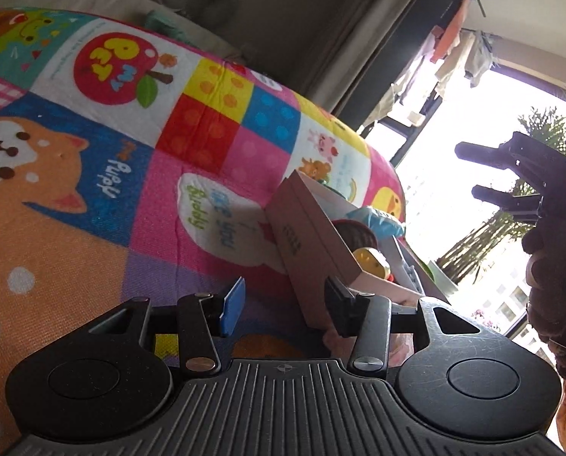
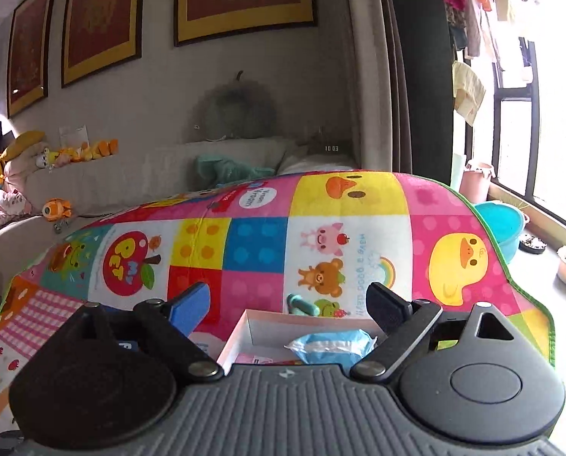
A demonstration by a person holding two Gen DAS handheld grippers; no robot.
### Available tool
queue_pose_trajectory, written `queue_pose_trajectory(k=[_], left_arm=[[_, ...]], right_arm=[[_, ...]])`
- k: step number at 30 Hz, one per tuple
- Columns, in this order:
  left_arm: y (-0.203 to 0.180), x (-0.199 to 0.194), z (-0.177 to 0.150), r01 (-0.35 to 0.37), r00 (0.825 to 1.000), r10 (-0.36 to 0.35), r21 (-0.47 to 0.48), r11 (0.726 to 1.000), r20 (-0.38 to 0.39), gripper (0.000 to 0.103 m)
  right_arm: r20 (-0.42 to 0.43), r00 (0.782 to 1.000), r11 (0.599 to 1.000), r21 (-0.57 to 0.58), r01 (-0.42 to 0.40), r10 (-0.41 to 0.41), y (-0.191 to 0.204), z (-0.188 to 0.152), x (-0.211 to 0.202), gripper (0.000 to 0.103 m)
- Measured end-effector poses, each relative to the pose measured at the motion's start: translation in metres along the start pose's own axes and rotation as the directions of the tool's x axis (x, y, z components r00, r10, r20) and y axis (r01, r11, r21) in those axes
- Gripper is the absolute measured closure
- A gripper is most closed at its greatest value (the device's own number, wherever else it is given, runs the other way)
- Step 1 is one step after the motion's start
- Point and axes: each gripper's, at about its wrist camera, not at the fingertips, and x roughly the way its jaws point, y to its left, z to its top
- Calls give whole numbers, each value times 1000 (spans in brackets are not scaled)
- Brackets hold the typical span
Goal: Organize objects
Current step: 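Lower the charger into the pink box with the left gripper while the right carries the teal crank over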
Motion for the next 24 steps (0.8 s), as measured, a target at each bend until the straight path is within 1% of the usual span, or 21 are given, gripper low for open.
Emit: queue_pose_trajectory(k=[4, 8, 10, 12, 14, 16, 17, 19, 20, 21, 23, 24], left_arm=[[1, 0, 0, 5, 1000, -5, -1, 1000, -2, 53], [5, -1, 1, 9, 1000, -9, -30, 1000, 5, 53], [5, -2, 1, 13, 1000, -13, -33, 999, 7, 53], [5, -1, 1, 17, 1000, -16, -32, 999, 4, 53], [5, -1, 0, 20, 1000, -20, -29, 999, 0, 53], [4, -1, 0, 26, 1000, -26, -24, 999, 1, 53], [4, -1, -1, 29, 1000, -29, -24, 999, 2, 53], [5, -1, 0, 34, 999, -33, -33, 999, 3, 53], [6, -1, 0, 35, 999, -35, -39, 999, 3, 53], [8, -1, 0, 37, 999, -37, -47, 998, 4, 53], [9, -1, 1, 43, 999, -43, -58, 997, 5, 53], [10, -1, 1, 45, 999, -45, -62, 997, 3, 53]], right_arm=[[-67, 997, 998, 51, -23, 27, -10, 1, 9, 13], [-154, 987, 995, 99, -24, 40, -15, 17, 41, 13], [-214, 976, 989, 148, -15, 47, -22, 27, 66, 13], [-295, 954, 978, 207, 10, 53, -30, 37, 98, 13], [-387, 920, 970, 239, 39, 58, -38, 43, 136, 13], [-460, 887, 972, 226, 70, 43, -41, 46, 175, 14], [-493, 870, 974, 208, 91, 24, -43, 45, 195, 14], [-560, 828, 975, 167, 144, -26, -47, 41, 233, 18], [-595, 802, 973, 145, 181, -61, -50, 36, 249, 20], [-630, 773, 971, 133, 196, -70, -55, 31, 262, 22], [-693, 718, 970, 123, 208, -66, -63, 19, 282, 26], [-724, 687, 971, 112, 211, -65, -66, 13, 290, 27]])
